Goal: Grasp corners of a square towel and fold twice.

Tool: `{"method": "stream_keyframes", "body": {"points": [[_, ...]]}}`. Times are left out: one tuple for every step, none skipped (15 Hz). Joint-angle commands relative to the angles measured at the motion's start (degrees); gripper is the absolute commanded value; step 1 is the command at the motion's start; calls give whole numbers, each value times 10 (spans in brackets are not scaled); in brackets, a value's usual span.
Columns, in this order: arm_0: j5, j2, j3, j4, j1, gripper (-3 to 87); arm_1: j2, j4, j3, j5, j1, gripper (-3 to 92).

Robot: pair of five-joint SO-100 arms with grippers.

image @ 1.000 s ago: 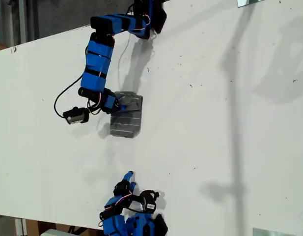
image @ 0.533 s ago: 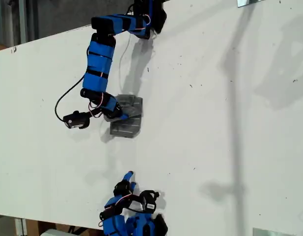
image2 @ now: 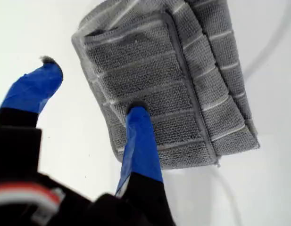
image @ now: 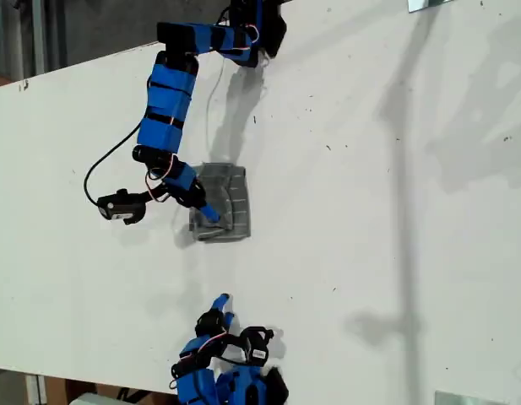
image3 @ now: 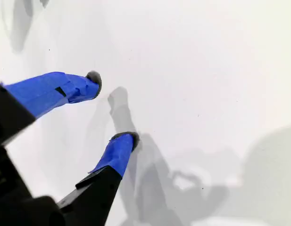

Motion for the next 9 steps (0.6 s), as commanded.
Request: {"method": "stream_keyframes", "body": {"points": [[-5,9,-2,-5,-11,203,83,-16,-42,-13,1,313],[-5,9,-2,-5,-11,203,104,-11,-26,-9,-3,313],[-5,9,-2,-5,-12,203,140,-11,22,10,-5,313],[-5,9,-2,-5,-12,203,192,-16,93,33,-11,326],[-5,11,-1,-5,-12,203,272,-28,182,54,-19,329],[-5,16,2,-4,-12,203,389,-44,289,87,-27,330],[-6,30,10,-4,-12,203,539,-77,418,130,-40,330],[-6,57,23,-4,-12,202,690,-113,546,176,-57,325],[-10,105,43,4,-11,194,802,-135,654,216,-82,321]]}}
